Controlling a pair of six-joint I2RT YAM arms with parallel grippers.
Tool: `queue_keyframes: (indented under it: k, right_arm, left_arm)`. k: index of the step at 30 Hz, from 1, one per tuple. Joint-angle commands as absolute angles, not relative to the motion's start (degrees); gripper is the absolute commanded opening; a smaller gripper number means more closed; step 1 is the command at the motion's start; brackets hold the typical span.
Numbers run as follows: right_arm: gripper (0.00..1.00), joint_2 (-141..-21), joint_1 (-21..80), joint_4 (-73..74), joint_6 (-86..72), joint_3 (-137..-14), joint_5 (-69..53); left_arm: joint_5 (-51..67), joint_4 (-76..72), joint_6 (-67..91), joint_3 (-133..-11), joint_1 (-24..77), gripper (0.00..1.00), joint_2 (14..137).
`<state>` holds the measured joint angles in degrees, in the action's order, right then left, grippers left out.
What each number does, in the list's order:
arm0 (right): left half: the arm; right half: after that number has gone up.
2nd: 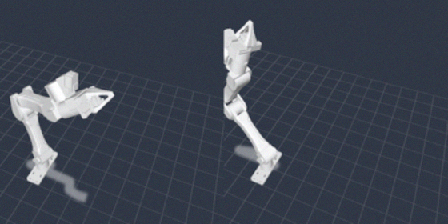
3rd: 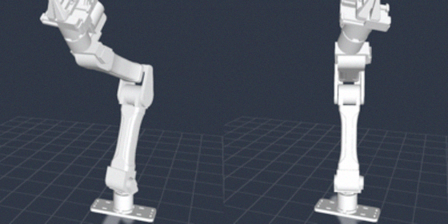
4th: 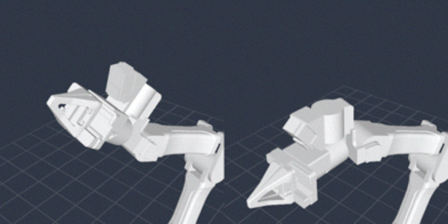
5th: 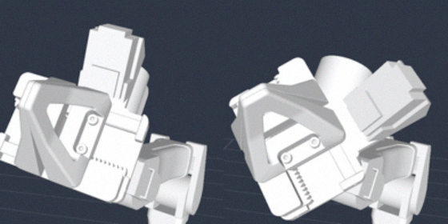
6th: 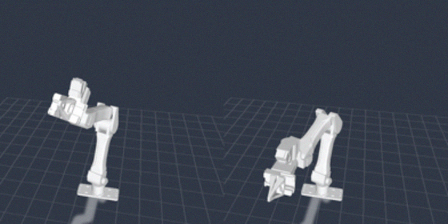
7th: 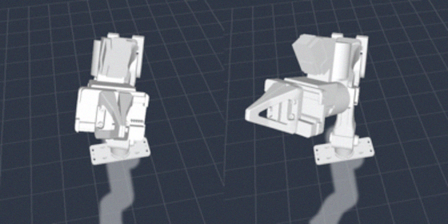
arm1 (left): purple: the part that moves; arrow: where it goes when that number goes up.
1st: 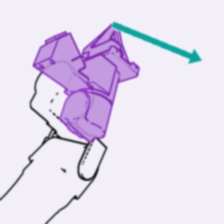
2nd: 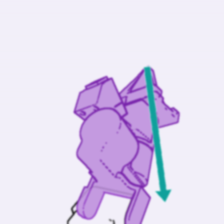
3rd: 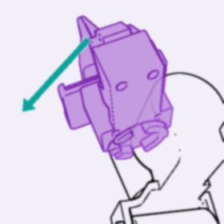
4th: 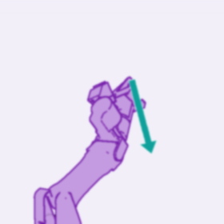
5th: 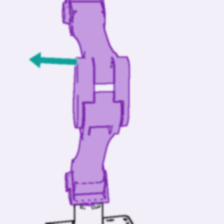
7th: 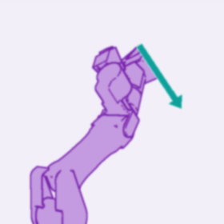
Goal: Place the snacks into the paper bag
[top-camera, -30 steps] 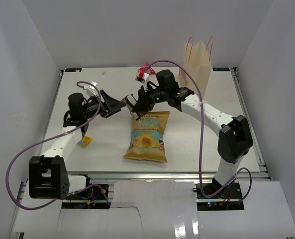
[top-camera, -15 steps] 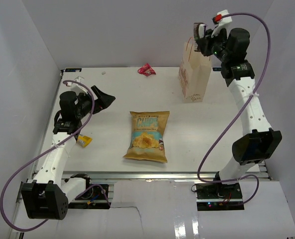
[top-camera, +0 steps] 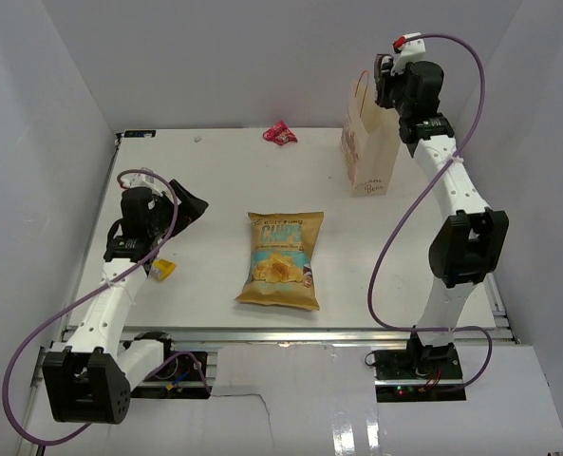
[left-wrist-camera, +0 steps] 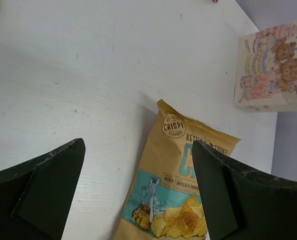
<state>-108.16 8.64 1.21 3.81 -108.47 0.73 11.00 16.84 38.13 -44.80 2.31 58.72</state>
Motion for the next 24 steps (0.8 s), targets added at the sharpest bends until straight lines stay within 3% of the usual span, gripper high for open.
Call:
queue_keyframes:
  k: [1, 3, 8, 12, 13, 15, 18, 24]
  right_arm:
    - [0.4, -105.74, 8.7, -3.25, 5.36, -107.76, 1.85]
    - [0.52, -104.77, 8.7, -3.16, 5.8, -106.44, 0.54]
    - [0.64, -101.34, 8.26, -1.32, 6.42, -105.73, -4.56]
    - [0.74, -95.3, 5.55, 5.0, 10.78, -103.55, -19.9]
    - [0.75, -93.79, 3.97, 6.23, 12.64, -100.49, -30.65]
    - [0.77, -89.85, 3.34, 8.86, 16.24, -94.26, -38.72]
    - [0.77, -85.35, 3.08, 12.04, 19.24, -87.82, -42.7]
    - [0.78, -79.11, 3.08, 13.62, 21.7, -74.01, -47.28]
  left_arm:
    - [4.58, 19.77, 40.69, -48.59, 1.67, 0.98, 60.28]
    - [2.91, 20.21, 41.31, -49.57, 1.06, 0.98, 61.95]
    - [0.18, 24.16, 42.54, -57.03, -2.36, 0.97, 72.67]
    - [-4.82, 28.64, 42.71, -64.5, -4.57, 0.94, 82.25]
    - [-5.62, 29.26, 42.63, -65.82, -5.35, 0.93, 83.92]
    - [-8.16, 30.23, 42.1, -69.41, -6.41, 0.88, 88.82]
    - [-11.86, 33.3, 42.54, -75.2, -7.64, 0.88, 96.2]
    - [-8.26, 34.46, 43.59, -84.53, -10.37, 0.88, 108.35]
